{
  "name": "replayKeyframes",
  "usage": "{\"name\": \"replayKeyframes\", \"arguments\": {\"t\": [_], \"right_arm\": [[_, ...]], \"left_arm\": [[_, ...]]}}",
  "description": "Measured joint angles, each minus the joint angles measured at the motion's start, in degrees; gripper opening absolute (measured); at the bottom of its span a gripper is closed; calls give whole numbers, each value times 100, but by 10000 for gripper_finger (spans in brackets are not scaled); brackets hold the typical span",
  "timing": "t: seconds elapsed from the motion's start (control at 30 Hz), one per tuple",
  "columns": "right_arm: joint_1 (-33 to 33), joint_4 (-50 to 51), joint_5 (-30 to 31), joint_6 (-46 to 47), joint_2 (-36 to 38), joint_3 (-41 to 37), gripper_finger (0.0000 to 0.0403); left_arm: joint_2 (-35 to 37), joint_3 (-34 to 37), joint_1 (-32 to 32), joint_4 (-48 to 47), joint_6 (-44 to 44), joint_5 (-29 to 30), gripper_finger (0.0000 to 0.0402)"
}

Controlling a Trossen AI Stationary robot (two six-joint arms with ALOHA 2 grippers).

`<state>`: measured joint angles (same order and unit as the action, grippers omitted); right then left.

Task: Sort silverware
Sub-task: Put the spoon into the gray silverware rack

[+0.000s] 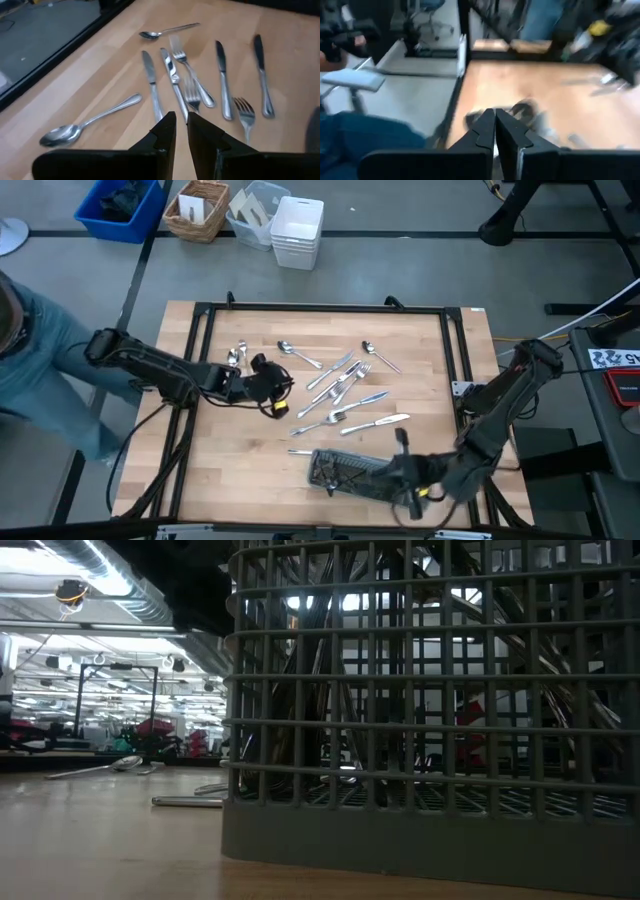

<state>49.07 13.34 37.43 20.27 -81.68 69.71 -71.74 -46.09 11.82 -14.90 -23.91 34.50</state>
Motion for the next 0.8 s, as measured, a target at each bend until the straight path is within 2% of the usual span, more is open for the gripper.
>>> {"name": "replayKeyframes", "arguments": {"t": [0.17, 0.27, 0.47, 0.63, 0.8], "right_arm": [[-234, 48, 1250, -924, 475, 0, 19], [-703, 278, 1388, -1065, 732, 0, 19], [-2136, 1361, 24, -816, 1178, 0, 19], [-3519, 2412, -784, -497, 1430, 0, 19], [-5004, 3769, -1509, -72, 1466, -1, 19]], "left_arm": [[19, 0, -412, -239, -397, -19, 40], [19, 0, -780, -650, -483, -381, 40], [11, 0, -1577, -843, -14, -1514, 40], [9, 0, -2098, -751, 951, -1940, 40], [6, -2, -2493, -536, 1251, -2302, 40]]}}
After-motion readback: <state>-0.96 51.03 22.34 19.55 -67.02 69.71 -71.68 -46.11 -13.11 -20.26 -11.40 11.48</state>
